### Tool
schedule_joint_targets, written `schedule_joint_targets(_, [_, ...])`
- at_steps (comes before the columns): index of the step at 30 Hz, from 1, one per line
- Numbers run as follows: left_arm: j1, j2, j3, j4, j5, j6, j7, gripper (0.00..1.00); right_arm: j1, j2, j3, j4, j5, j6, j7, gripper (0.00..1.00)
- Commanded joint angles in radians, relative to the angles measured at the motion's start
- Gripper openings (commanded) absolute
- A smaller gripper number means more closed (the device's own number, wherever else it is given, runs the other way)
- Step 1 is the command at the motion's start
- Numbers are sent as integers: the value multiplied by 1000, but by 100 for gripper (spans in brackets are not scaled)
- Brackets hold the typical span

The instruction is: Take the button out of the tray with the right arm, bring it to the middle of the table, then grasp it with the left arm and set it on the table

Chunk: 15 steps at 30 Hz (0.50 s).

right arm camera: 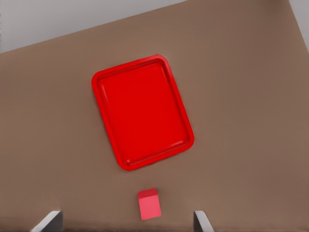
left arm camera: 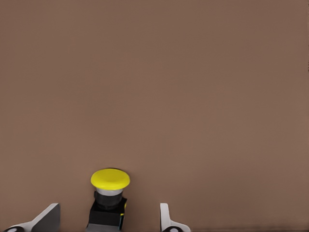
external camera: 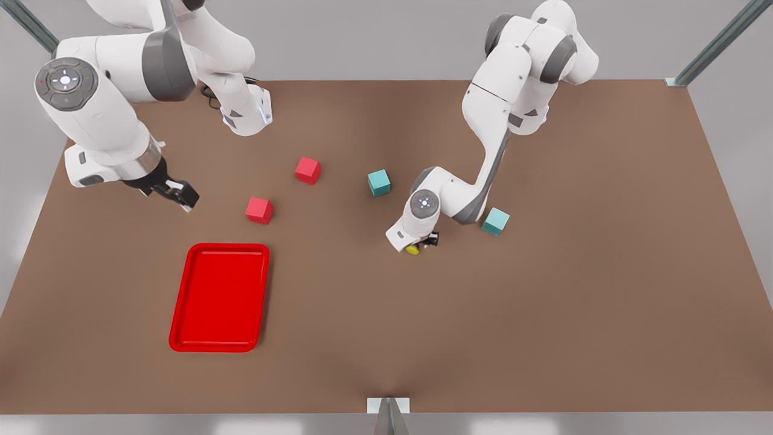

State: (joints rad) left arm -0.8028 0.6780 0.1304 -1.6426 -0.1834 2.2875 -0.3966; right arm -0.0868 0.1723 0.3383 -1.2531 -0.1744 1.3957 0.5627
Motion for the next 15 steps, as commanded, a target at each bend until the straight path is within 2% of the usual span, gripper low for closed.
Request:
schedule_joint_targets(1, [-3, 3, 0, -2, 4, 30, 186, 100, -54, 0, 1, 3, 38, -43, -296, 100])
schedule_joint_targets(15, [-6, 41, -2, -29, -1, 37, 211, 100, -103, 32, 1, 0, 70, 0, -299, 100])
